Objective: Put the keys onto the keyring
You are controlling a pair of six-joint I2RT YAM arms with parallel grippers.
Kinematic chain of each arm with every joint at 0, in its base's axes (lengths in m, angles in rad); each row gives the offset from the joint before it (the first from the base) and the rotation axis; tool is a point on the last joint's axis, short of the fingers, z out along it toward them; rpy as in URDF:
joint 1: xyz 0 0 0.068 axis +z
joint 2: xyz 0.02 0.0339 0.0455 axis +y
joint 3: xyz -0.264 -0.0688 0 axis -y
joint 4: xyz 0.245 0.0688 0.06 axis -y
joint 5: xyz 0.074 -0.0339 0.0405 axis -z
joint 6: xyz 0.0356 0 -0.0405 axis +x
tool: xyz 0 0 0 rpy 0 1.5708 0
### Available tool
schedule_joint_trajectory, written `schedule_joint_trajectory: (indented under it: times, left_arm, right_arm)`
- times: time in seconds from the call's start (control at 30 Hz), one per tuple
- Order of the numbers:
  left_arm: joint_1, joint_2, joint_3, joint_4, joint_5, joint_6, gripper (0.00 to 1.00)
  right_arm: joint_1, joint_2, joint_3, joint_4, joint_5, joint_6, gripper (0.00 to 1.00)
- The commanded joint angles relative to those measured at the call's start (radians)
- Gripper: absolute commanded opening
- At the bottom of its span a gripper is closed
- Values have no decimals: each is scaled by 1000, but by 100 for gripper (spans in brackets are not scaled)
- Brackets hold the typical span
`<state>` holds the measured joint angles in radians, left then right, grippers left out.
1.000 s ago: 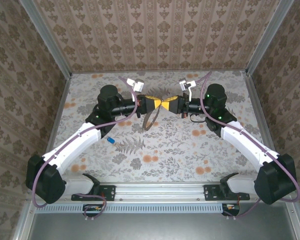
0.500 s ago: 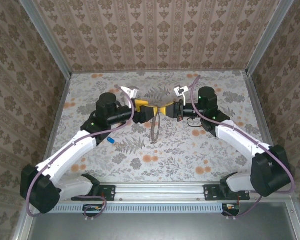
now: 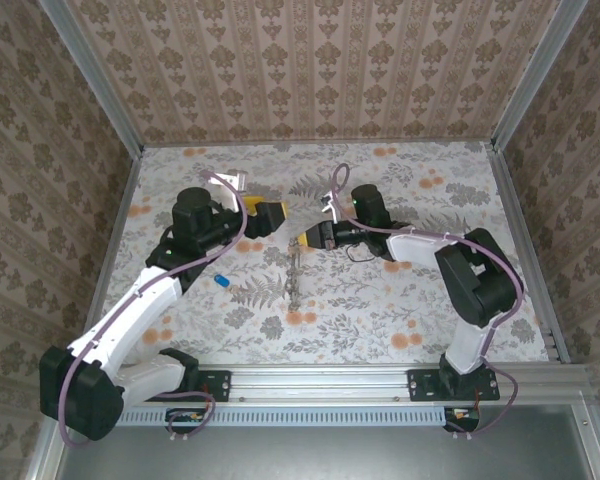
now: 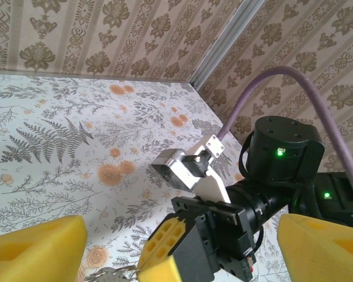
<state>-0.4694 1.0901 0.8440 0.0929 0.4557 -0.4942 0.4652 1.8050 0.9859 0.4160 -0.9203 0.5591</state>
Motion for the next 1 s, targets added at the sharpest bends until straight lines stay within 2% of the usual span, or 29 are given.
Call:
schedule_joint_trajectory:
  times: [0.0, 0.33, 0.97]
  left_arm:
    - [6, 10, 4, 3, 15, -10, 86]
    - [6, 45, 3, 33, 37, -29, 86]
    - [-19, 78, 13, 43, 34, -26, 86]
  right_arm:
    - [5, 20, 36, 103, -3, 43, 0]
    - [4, -6, -30, -229, 214, -132, 0]
    - [17, -55, -156, -318, 325, -155, 0]
